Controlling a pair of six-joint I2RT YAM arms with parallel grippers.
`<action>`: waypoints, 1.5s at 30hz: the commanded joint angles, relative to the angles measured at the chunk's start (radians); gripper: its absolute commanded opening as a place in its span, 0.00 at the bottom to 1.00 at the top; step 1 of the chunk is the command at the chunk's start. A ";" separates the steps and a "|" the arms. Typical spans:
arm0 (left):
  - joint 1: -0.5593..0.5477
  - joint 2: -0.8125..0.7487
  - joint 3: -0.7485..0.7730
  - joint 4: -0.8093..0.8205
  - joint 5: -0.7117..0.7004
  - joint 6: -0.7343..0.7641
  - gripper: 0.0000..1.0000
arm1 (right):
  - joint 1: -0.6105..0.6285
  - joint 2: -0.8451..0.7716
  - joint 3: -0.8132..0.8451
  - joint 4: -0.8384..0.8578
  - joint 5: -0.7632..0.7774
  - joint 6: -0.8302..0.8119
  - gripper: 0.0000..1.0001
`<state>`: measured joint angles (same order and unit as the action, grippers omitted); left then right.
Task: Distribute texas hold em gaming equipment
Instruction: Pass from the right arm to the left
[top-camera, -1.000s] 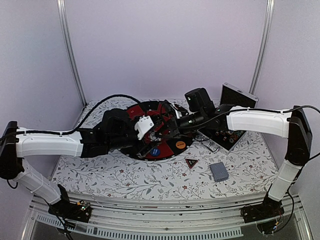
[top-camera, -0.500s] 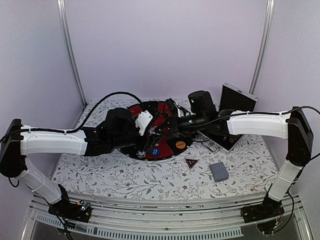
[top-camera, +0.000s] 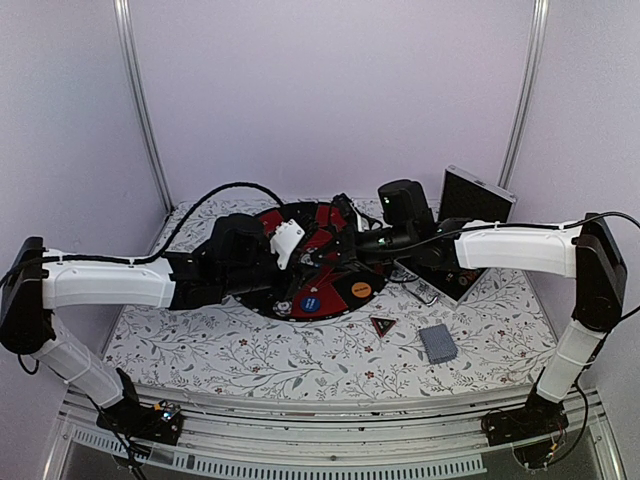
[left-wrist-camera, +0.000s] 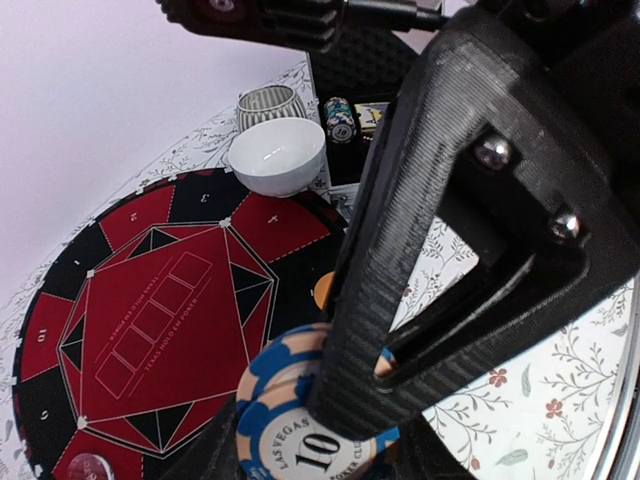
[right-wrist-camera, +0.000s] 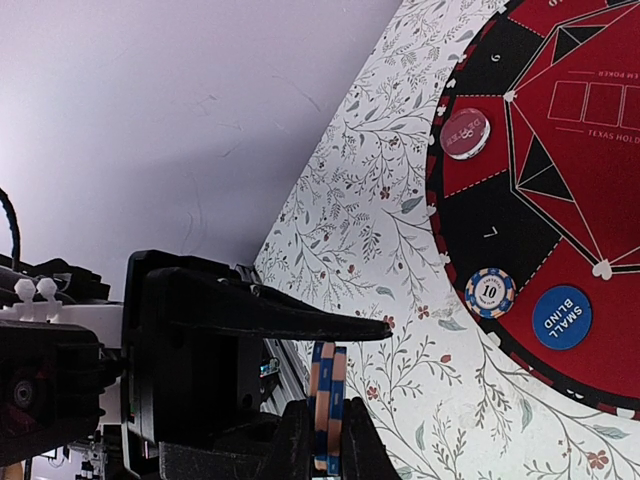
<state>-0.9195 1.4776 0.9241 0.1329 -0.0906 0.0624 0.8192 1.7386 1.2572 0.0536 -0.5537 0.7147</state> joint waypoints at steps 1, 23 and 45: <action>0.007 -0.019 0.004 0.057 -0.010 0.037 0.26 | 0.011 -0.007 0.011 -0.013 -0.018 -0.003 0.02; 0.008 -0.037 -0.023 0.095 0.012 0.125 0.23 | 0.011 0.006 0.024 -0.038 -0.029 -0.012 0.03; 0.125 0.318 0.372 -0.448 0.220 0.176 0.01 | -0.215 -0.262 -0.158 -0.210 0.175 -0.142 0.72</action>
<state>-0.8341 1.6814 1.1645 -0.1356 0.0677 0.2131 0.6701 1.5753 1.1503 -0.0982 -0.4530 0.6228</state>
